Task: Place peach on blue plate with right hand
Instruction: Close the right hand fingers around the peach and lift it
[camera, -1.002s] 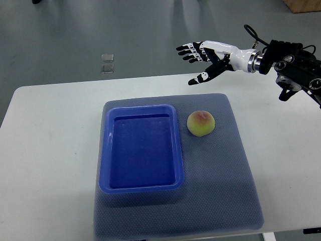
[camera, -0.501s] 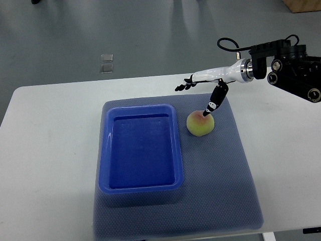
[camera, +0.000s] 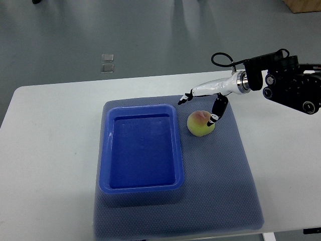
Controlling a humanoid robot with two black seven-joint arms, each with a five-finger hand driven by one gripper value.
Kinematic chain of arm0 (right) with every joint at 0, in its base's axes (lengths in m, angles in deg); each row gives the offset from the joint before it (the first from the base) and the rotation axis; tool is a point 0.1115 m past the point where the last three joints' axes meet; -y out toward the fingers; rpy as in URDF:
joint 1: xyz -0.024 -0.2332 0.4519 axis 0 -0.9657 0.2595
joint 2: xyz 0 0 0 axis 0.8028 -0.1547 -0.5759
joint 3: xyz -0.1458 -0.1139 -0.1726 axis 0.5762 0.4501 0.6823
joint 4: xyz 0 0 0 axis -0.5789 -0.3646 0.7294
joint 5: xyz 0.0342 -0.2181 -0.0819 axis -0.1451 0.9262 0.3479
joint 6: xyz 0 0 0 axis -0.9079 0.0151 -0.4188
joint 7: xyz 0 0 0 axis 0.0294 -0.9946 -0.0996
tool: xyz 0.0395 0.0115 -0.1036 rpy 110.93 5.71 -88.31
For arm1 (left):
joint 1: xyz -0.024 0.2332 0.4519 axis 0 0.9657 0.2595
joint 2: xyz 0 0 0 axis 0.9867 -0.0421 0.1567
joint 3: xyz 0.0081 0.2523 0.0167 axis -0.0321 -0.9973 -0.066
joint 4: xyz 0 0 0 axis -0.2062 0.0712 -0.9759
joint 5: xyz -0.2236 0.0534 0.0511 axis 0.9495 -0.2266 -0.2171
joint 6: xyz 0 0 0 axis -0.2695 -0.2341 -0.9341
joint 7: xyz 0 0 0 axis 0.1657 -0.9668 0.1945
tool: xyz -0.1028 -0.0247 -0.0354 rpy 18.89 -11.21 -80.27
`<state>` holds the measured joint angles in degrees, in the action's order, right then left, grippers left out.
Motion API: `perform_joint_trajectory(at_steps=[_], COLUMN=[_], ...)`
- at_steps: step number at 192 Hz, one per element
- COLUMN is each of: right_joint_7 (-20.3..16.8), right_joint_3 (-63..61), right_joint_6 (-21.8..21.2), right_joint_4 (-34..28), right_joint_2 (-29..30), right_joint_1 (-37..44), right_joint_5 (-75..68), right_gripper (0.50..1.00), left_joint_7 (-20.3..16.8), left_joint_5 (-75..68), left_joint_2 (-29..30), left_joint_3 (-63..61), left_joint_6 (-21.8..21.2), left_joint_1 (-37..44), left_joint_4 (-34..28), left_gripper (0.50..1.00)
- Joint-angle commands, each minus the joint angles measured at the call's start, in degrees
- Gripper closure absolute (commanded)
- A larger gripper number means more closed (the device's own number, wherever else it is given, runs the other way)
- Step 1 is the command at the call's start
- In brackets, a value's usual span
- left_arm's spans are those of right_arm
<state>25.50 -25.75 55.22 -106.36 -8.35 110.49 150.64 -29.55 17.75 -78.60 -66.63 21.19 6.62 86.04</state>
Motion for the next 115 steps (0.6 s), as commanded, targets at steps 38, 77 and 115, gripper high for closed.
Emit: perform_joint_trajectory(at_steps=[38,77,115], right_joint_7=[-0.1,-0.2,-0.3], right_joint_3=[0.7,0.9,1.3], right_joint_6=[1.1,1.2,2.5], right_joint_4=[0.4,0.7,1.5], right_joint_2=[0.3,1.0,2.1], right_joint_1=[-1.5,-3.0,-3.8], right_joint_5=[0.0,0.2,0.4], right_gripper=[0.583,0.589,0.609], left_joint_7=[0.0,-0.1,0.0], left_joint_5=[0.0,0.0,0.0], left_joint_2=[0.0,0.0,0.0], left_joint_3=[0.0,0.0,0.0], left_joint_6=[0.0,0.0,0.0], left_joint_1=[0.0,0.0,0.0], left_joint_4=[0.0,0.0,0.0], left_gripper=[0.500,0.500,0.500])
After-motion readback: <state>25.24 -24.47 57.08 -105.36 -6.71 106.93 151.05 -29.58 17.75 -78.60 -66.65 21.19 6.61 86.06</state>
